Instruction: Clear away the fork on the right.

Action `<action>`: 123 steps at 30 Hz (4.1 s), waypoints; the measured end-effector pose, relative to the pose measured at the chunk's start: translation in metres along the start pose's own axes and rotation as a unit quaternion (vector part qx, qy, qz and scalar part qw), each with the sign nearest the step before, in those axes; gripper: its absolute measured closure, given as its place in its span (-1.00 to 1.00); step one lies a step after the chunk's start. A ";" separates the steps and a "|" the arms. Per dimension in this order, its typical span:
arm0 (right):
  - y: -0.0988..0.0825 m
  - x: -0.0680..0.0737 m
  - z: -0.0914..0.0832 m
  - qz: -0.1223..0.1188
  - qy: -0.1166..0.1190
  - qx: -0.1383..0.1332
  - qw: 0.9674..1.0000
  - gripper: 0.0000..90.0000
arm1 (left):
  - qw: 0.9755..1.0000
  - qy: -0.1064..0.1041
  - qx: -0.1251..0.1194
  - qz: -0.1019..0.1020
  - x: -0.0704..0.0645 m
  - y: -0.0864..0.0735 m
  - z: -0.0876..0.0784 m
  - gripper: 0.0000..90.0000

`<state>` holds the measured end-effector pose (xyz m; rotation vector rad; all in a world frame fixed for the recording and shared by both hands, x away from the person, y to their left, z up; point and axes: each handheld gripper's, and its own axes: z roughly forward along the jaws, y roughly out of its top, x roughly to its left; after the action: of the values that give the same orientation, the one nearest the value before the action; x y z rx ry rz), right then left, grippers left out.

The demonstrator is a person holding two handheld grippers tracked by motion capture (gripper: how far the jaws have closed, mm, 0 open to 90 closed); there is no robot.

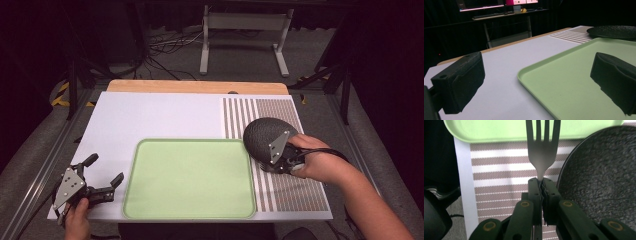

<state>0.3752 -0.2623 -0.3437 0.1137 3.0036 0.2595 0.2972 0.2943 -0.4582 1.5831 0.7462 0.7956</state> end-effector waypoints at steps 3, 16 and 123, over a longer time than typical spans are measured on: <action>0.003 0.000 -0.004 0.000 -0.003 -0.010 1.000 0.91 | 1.000 0.000 0.001 0.001 0.000 0.000 0.000 -1.00; 0.038 0.003 -0.018 -0.013 -0.018 -0.058 0.998 0.91 | 1.000 -0.001 0.001 0.000 0.000 0.000 0.000 -1.00; 0.110 -0.010 0.058 0.481 0.023 -0.064 0.874 0.90 | 1.000 -0.004 0.000 0.000 0.000 0.000 0.001 -1.00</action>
<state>0.3992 -0.1451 -0.3801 1.5924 2.6723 0.5358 0.2979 0.2936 -0.4582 1.5849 0.7395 0.7891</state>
